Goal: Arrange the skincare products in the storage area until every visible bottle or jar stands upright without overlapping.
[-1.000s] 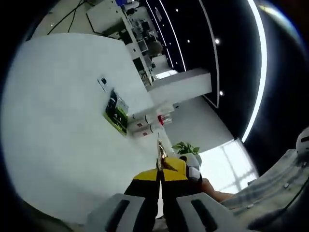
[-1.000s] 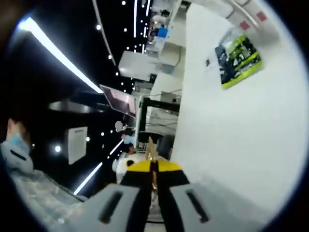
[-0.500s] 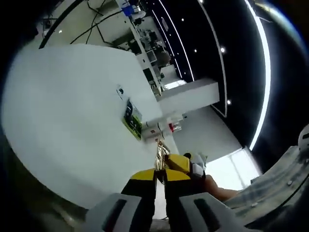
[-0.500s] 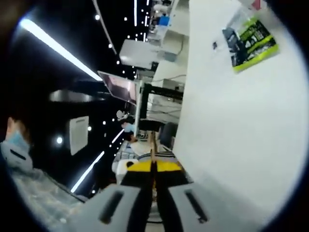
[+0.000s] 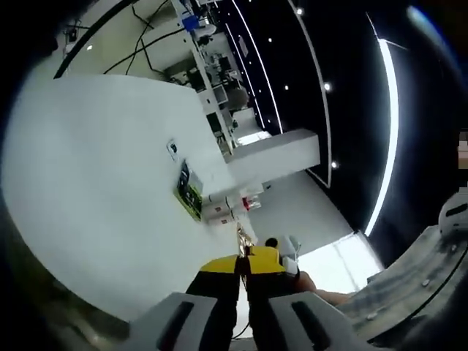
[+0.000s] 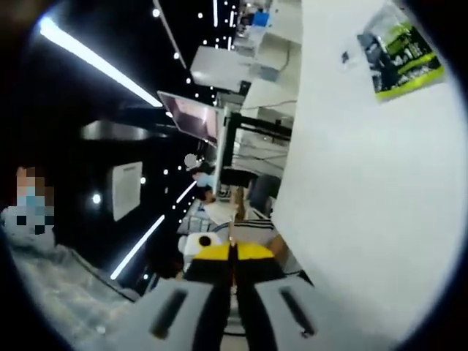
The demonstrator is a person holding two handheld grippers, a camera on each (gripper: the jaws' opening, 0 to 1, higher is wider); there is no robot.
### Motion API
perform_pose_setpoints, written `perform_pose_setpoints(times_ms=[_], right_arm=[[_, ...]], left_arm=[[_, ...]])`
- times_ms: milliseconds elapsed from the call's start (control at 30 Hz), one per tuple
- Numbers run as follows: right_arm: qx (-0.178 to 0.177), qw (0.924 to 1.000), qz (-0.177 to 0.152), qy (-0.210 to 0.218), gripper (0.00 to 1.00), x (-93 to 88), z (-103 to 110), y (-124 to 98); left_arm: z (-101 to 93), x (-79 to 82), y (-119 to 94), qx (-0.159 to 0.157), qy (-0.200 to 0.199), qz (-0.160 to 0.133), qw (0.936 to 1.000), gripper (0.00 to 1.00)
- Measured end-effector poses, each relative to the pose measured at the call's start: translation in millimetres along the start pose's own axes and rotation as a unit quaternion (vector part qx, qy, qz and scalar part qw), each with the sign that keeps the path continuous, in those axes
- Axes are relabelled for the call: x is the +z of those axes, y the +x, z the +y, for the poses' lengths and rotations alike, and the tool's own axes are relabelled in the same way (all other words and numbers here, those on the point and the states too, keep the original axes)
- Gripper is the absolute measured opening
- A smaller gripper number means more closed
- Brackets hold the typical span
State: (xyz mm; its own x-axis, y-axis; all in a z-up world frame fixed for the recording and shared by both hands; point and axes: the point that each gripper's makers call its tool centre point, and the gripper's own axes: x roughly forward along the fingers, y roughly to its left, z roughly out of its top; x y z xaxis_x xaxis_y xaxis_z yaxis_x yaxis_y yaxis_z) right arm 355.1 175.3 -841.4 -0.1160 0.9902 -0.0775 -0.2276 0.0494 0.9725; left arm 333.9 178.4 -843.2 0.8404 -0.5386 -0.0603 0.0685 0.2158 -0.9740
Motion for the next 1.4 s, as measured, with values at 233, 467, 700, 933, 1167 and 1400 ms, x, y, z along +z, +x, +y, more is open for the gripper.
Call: perform_pose_setpoints(times_ms=[233, 467, 700, 933, 1167, 1400], right_arm=[[-0.037, 0.9984, -0.036, -0.025, 0.04, 15.2, -6.7, -4.0], [-0.057, 0.9951, -0.059, -0.055, 0.11, 18.5, -4.6, -32.9], [-0.097, 0.9885, -0.099, -0.060, 0.11, 14.6, -17.1, -81.9], [-0.126, 0.9793, -0.154, -0.038, 0.11, 6.2, -28.8, -125.7], [-0.144, 0.9689, -0.201, -0.013, 0.11, 0.0, -32.5, -150.5], [-0.156, 0.9595, -0.234, 0.002, 0.14, -11.4, -33.4, -166.7]], left_arm=[[-0.2, 4.3, 10.5, -0.011, -0.023, -0.013, 0.9996, 0.00], [2.1, 6.8, 26.3, -0.013, -0.045, -0.015, 0.9988, 0.00], [20.1, 19.3, 52.1, 0.045, 0.000, 0.018, 0.9988, 0.00], [38.9, 64.3, 85.8, 0.082, 0.046, 0.033, 0.9950, 0.00], [74.8, 111.2, 124.7, 0.122, 0.070, 0.047, 0.9889, 0.00], [97.3, 123.9, 148.0, 0.142, 0.036, 0.044, 0.9882, 0.00]])
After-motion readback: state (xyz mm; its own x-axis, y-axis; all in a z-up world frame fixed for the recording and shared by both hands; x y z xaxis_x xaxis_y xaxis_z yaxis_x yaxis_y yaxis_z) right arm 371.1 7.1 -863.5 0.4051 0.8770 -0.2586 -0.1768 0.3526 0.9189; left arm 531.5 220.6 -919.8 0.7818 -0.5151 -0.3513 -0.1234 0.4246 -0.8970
